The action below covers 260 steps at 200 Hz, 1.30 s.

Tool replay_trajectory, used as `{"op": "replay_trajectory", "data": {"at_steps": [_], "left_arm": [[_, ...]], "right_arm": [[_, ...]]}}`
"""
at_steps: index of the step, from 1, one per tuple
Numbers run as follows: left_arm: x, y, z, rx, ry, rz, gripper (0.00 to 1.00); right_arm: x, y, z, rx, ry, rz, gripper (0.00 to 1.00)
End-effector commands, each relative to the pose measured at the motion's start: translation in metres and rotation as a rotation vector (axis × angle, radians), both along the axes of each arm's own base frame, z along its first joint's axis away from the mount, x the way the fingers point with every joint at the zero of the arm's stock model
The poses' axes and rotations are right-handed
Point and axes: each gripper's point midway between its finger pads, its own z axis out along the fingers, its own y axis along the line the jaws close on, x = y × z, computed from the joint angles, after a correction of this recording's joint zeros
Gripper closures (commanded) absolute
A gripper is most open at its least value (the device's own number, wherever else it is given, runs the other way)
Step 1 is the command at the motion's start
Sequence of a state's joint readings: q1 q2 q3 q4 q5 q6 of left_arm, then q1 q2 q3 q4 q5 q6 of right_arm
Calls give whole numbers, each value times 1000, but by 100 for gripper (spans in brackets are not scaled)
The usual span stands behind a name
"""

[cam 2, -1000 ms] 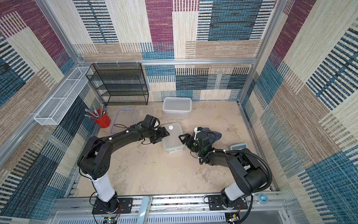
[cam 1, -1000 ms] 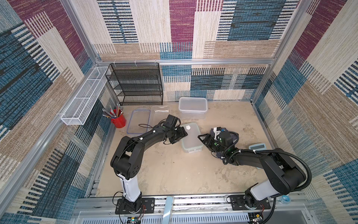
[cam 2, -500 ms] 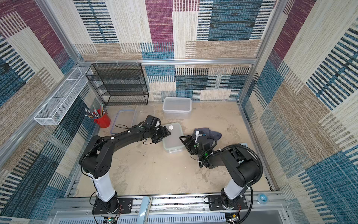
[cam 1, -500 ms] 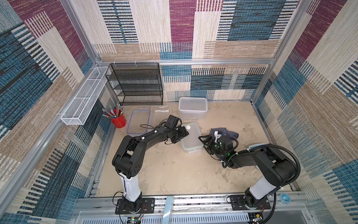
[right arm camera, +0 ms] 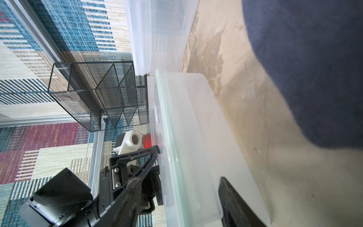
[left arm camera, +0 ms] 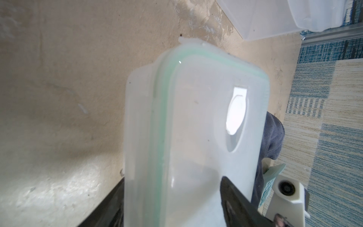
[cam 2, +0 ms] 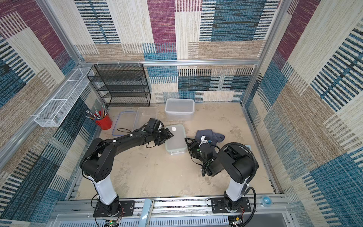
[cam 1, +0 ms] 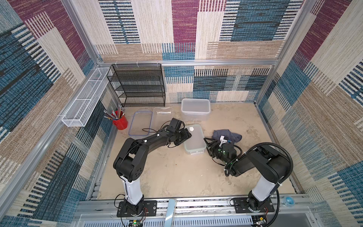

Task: Wipe the insides of the lunch boxes
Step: Open the fastener of the lunch box.

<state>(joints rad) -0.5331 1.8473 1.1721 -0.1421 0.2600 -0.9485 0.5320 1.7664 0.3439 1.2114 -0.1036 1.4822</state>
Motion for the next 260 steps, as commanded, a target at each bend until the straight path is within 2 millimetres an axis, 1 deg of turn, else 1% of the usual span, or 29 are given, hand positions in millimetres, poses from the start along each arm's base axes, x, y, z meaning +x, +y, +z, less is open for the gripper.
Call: {"op": "replay_trajectory", "data": {"at_steps": [1,33,89,112,140,166,202,233,260], "left_arm": [[-29,9,-27,63,137,2,29],[-34,6,-28,65,138,-4,28],[-37,2,-30,67,141,-14,28],[-38,-1,-31,67,142,-18,29],[-39,-3,-31,66,143,-23,29],[-41,-2,-31,66,142,-21,29],[-43,-3,-29,68,138,-21,29],[-46,-2,-30,72,139,-18,29],[-48,-2,-31,77,138,-12,29]], "right_arm": [[-2,13,49,207,-133,40,38],[-1,15,51,271,-147,32,39],[-1,26,53,288,-161,50,44],[0,28,54,295,-166,46,51],[1,31,57,302,-175,52,55],[0,29,54,304,-167,45,59],[0,27,56,315,-175,26,65],[1,25,62,336,-195,7,68],[1,23,61,341,-189,-13,72]]}}
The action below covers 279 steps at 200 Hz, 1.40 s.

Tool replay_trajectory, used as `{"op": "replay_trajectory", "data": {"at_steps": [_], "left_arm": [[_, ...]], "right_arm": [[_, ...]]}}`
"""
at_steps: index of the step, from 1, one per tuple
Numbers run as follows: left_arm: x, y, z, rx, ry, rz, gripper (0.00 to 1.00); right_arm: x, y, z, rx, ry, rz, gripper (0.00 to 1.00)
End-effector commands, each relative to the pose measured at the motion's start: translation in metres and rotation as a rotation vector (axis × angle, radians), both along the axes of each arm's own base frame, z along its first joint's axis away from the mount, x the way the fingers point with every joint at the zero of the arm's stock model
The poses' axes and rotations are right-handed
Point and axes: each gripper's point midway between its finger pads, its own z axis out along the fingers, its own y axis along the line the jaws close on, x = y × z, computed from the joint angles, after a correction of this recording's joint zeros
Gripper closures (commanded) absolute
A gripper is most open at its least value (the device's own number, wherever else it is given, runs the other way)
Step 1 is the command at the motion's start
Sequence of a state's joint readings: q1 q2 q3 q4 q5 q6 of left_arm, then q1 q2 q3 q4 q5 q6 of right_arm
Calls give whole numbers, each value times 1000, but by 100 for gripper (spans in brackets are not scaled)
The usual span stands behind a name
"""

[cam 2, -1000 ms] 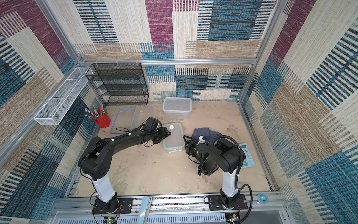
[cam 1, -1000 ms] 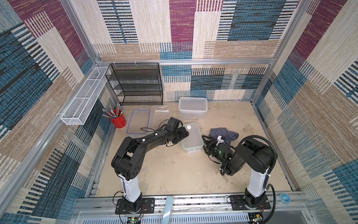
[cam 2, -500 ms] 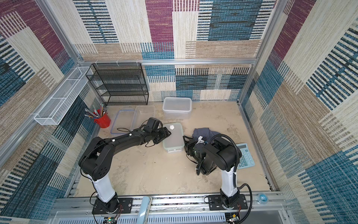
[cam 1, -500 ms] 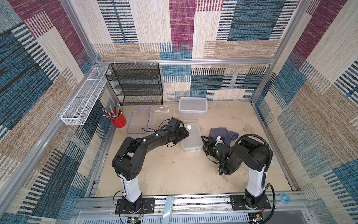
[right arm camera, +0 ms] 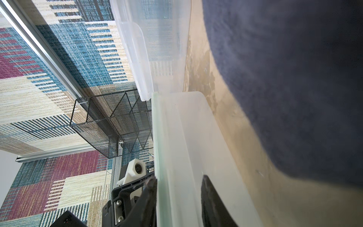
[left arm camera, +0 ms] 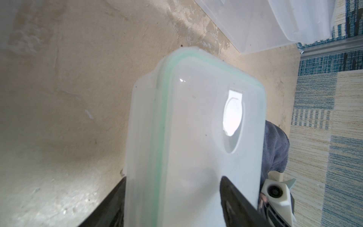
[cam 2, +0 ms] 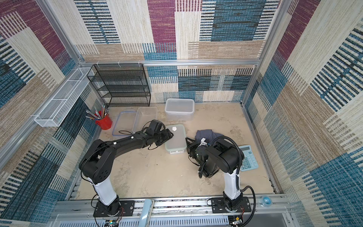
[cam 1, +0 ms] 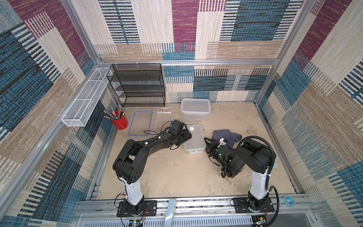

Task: Wipe the insides of the lunch boxes
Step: Open the fastener of the lunch box.

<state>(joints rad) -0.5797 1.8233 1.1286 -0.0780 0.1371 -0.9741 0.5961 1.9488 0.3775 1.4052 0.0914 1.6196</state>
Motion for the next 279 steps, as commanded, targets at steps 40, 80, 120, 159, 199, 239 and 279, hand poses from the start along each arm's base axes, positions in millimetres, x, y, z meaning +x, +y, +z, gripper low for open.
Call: {"op": "replay_trajectory", "data": {"at_steps": [40,80,120,159,199,239,279], "left_arm": [[-53,2,-32,41,209,-47,29],[-59,5,-32,45,210,-38,29],[-64,7,-35,55,212,-31,29],[-67,7,-38,59,216,-24,29],[-67,6,-37,61,208,-21,29],[-68,4,-40,65,214,-24,29],[-70,4,-44,72,220,-23,29]], "right_arm": [[-13,18,67,192,-198,90,83],[-10,15,57,114,-165,54,97],[-5,14,47,-8,-117,33,100],[-1,13,36,-126,-79,19,100],[3,13,23,-256,-39,9,100],[1,12,6,-364,-1,3,100],[-1,10,-4,-506,28,-7,100]]}}
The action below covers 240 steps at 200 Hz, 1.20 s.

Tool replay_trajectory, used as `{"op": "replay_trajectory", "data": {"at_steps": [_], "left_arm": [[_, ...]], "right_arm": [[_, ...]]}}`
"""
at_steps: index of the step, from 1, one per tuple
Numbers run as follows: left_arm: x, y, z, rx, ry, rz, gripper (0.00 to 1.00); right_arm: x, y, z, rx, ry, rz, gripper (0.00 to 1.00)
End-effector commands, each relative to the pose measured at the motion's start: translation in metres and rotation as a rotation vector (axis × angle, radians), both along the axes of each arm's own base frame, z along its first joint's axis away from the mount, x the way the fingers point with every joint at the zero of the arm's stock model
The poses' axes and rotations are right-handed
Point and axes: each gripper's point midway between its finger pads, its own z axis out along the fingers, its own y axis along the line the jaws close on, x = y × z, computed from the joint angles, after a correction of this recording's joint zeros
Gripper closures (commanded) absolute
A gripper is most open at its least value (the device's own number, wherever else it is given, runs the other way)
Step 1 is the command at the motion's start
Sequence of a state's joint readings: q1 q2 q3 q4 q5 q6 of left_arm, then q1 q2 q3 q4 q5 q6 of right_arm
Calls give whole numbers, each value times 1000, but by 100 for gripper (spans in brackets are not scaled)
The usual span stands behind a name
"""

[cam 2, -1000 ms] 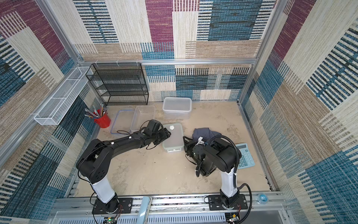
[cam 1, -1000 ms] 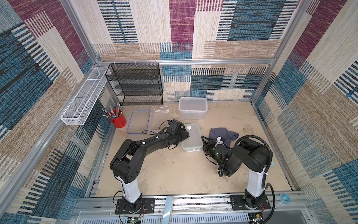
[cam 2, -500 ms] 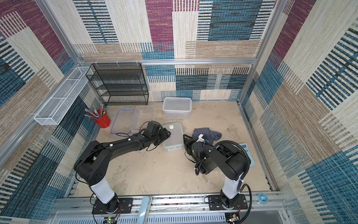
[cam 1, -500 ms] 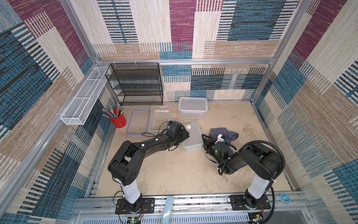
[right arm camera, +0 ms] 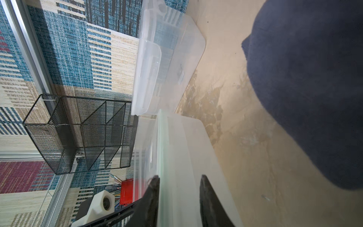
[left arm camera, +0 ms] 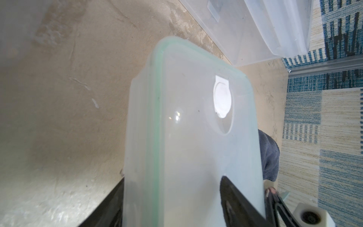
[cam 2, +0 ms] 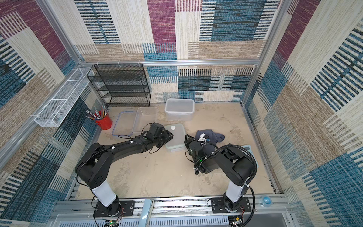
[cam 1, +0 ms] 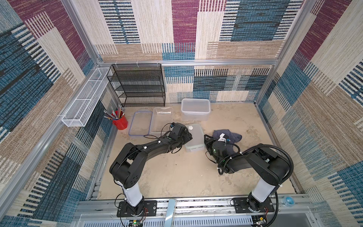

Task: Wipe the insides of the lunch boxes
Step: Open the fastener of the lunch box.

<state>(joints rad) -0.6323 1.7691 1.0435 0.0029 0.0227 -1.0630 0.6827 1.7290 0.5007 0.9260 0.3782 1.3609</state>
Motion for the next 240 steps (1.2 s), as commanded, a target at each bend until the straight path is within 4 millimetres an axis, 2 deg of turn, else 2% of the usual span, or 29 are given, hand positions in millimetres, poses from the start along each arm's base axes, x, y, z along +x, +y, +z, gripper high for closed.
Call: {"op": "replay_trajectory", "data": {"at_steps": [1,53,130,193,215,228,240], "left_arm": [[-61,4,-47,67,272,-112,29],[-63,5,-54,74,284,-108,29],[-64,5,-62,82,302,-108,29],[-65,6,-68,86,316,-105,29],[-65,7,-66,92,312,-104,29],[-64,7,-65,97,308,-104,29],[-64,7,-65,100,307,-106,28]], "right_arm": [[-14,15,-25,-140,89,110,100],[-17,7,-34,-308,123,82,100],[-21,10,-45,-568,165,74,100],[-30,9,-57,-669,208,75,100],[-31,10,-47,-650,184,74,100],[-30,10,-30,-634,146,73,100],[-29,12,-11,-613,99,81,93]]}}
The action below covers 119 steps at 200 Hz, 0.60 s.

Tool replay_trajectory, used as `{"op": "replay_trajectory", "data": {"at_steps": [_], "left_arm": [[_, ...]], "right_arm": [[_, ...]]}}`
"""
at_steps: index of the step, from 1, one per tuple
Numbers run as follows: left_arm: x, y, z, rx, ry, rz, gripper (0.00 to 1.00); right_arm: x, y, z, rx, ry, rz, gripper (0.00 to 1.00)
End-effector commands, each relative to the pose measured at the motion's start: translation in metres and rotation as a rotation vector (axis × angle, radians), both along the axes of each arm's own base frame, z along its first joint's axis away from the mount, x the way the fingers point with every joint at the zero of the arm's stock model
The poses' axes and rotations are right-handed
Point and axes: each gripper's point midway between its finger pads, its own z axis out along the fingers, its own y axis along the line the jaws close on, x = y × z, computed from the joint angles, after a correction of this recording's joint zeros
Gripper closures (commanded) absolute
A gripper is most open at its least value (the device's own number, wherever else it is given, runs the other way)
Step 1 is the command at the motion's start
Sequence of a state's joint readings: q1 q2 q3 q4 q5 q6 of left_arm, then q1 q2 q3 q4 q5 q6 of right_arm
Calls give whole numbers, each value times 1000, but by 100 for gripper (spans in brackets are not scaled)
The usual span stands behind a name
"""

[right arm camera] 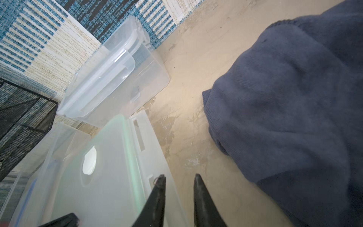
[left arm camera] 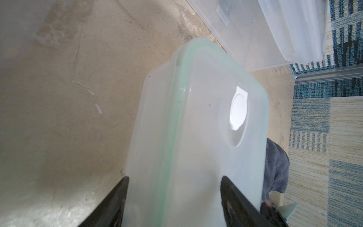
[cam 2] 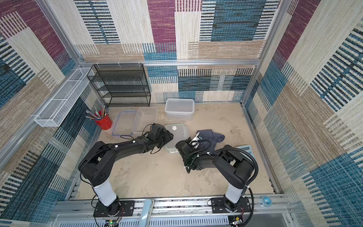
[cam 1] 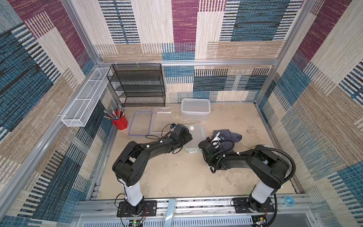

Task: Wipe the insides of the lunch boxes
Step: Open the fastener of the lunch box.

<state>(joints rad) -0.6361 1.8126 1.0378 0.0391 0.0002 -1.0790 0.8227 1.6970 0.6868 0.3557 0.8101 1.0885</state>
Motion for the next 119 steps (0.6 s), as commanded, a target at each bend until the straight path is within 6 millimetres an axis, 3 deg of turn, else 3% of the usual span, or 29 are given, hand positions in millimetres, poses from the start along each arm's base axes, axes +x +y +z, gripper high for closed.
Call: {"op": "replay_trajectory", "data": {"at_steps": [1,45,59,80,99,119], "left_arm": [[-67,7,-49,85,302,-127,29],[-62,6,-47,94,289,-131,28],[-60,6,-44,102,279,-135,28],[-55,6,-38,118,257,-149,28],[-50,5,-32,130,240,-162,27],[-45,5,-25,135,218,-176,27]], "right_arm": [[-15,31,2,34,73,209,93],[-14,38,92,140,-117,341,28],[-15,33,114,148,-145,363,14],[-11,22,136,125,-129,377,3],[-11,14,155,126,-137,411,3],[-11,12,162,102,-105,455,3]]}}
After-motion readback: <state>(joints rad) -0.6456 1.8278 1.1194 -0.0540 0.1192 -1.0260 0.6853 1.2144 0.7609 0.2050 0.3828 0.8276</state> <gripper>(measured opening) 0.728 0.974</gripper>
